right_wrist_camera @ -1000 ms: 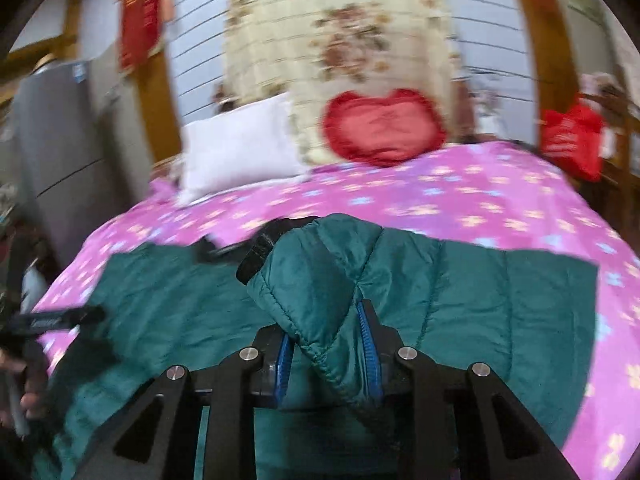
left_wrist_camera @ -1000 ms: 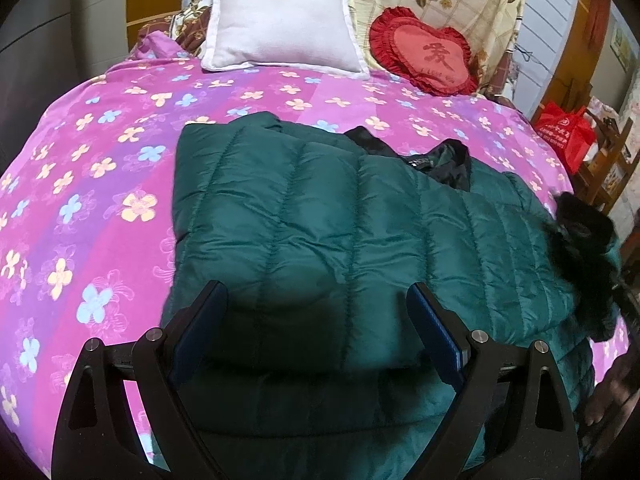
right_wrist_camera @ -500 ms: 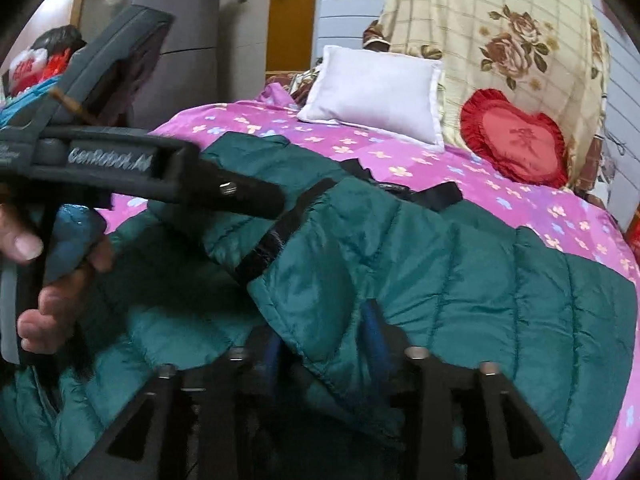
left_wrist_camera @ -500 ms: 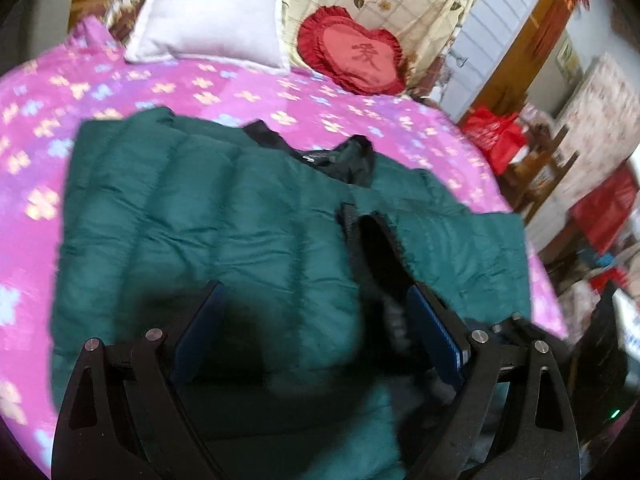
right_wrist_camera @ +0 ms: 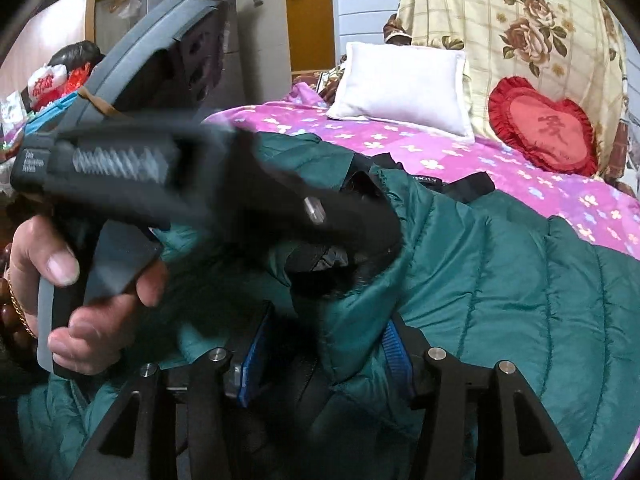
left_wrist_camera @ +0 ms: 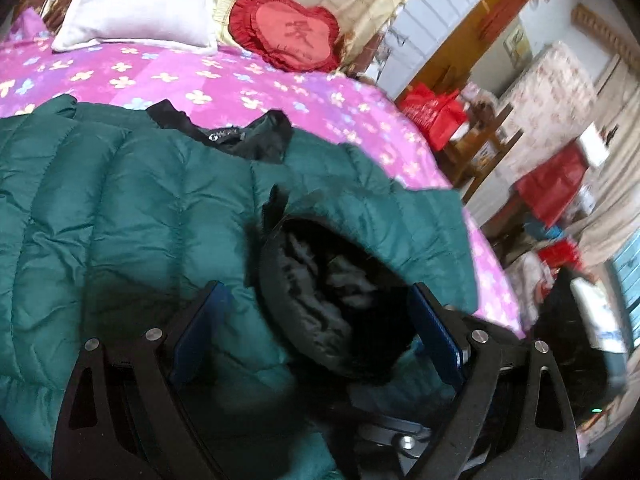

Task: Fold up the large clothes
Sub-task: 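Release the sleeve with the right gripper while the left gripper grasps the folded cuff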

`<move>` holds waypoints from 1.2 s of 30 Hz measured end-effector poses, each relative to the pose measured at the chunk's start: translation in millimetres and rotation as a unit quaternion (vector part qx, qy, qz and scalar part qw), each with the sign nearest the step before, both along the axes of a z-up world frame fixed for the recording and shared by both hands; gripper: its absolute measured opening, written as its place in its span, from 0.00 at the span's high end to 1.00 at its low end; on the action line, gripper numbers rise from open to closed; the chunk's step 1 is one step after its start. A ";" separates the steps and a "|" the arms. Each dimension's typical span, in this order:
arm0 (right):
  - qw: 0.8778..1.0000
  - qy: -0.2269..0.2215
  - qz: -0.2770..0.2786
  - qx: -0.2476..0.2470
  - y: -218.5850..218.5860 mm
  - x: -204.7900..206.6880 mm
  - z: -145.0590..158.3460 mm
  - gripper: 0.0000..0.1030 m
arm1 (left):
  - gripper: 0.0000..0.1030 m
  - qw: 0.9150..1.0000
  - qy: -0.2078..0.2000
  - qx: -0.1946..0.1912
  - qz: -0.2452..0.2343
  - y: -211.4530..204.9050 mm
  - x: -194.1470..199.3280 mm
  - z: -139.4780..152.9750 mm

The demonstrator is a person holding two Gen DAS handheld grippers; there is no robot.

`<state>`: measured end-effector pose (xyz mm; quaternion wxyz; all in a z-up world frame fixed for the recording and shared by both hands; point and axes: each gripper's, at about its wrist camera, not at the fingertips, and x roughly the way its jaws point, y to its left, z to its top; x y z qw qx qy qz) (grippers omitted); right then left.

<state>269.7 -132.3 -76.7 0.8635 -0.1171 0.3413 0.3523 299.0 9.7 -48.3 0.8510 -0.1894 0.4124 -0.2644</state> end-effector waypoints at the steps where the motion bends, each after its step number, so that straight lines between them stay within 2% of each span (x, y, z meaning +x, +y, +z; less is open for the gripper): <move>1: 1.000 0.002 -0.001 0.001 -0.3 1.2 0.0 0.50 | 0.11 1.000 0.000 -0.011 0.007 4.7 -0.4 1.9; 4: 1.000 -0.002 -0.014 0.002 -1.1 1.1 1.4 0.50 | 0.11 0.999 -0.005 -0.007 0.031 10.3 0.0 2.3; 8: 0.999 -0.014 -0.032 0.000 -3.6 -7.3 12.2 0.50 | 0.11 1.000 0.002 0.009 0.008 -4.6 0.6 -2.8; 11: 0.999 -0.021 -0.030 0.013 -10.2 -22.6 31.5 0.50 | 0.11 0.999 -0.017 0.034 0.002 -15.6 -6.0 1.8; 12: 0.999 -0.034 -0.037 0.004 -14.2 -26.8 38.5 0.46 | 0.11 0.999 -0.023 0.040 -0.002 -19.0 -8.0 3.6; 13: 0.997 -0.045 -0.055 -0.013 -19.6 -28.3 43.5 0.33 | 0.11 0.999 -0.030 0.045 -0.005 -23.0 -10.9 6.0; 15: 0.993 -0.055 -0.100 -0.035 -35.2 -28.2 47.8 0.17 | 0.11 0.998 -0.035 0.046 -0.011 -26.9 -12.8 6.9; 19: 0.979 -0.047 -0.196 -0.007 -100.3 -13.8 55.3 0.17 | 0.11 0.997 -0.046 0.068 -0.003 -36.3 -15.4 4.0; 20: 0.973 -0.047 -0.226 0.009 -119.1 -11.2 57.0 0.17 | 0.11 0.996 -0.047 0.075 -0.003 -38.6 -15.5 1.4; 22: 0.949 -0.036 -0.310 0.036 -162.1 -0.2 54.3 0.17 | 0.12 0.994 -0.056 0.092 0.006 -43.0 -17.1 -2.1; 23: 0.939 -0.025 -0.340 0.048 -177.5 5.0 51.5 0.17 | 0.21 0.993 -0.062 0.099 0.010 -44.7 -17.9 -3.5; 24: 0.925 -0.005 -0.374 0.072 -199.6 10.5 45.1 0.17 | 0.49 0.992 -0.065 0.106 0.017 -46.1 -18.6 -5.0; 26: 0.902 0.025 -0.417 0.111 -229.4 16.0 36.5 0.17 | 0.80 0.992 -0.051 0.116 0.013 -49.1 -15.4 -12.2; 28: 0.887 0.034 -0.439 0.140 -248.2 15.6 32.0 0.17 | 0.83 0.992 -0.055 0.116 0.018 -47.9 -16.5 -14.4; 31: 0.876 0.035 -0.457 0.149 -257.2 11.2 33.1 0.17 | 0.86 0.991 -0.069 0.110 0.028 -43.5 -20.1 -7.9; 34: 0.876 0.023 -0.461 0.142 -254.8 13.2 37.1 0.17 | 0.87 0.990 -0.091 0.094 0.050 -27.9 -24.4 8.2; 36: 0.880 0.015 -0.455 0.135 -247.7 14.4 38.6 0.17 | 0.87 0.989 -0.102 0.084 0.063 -13.9 -25.5 20.6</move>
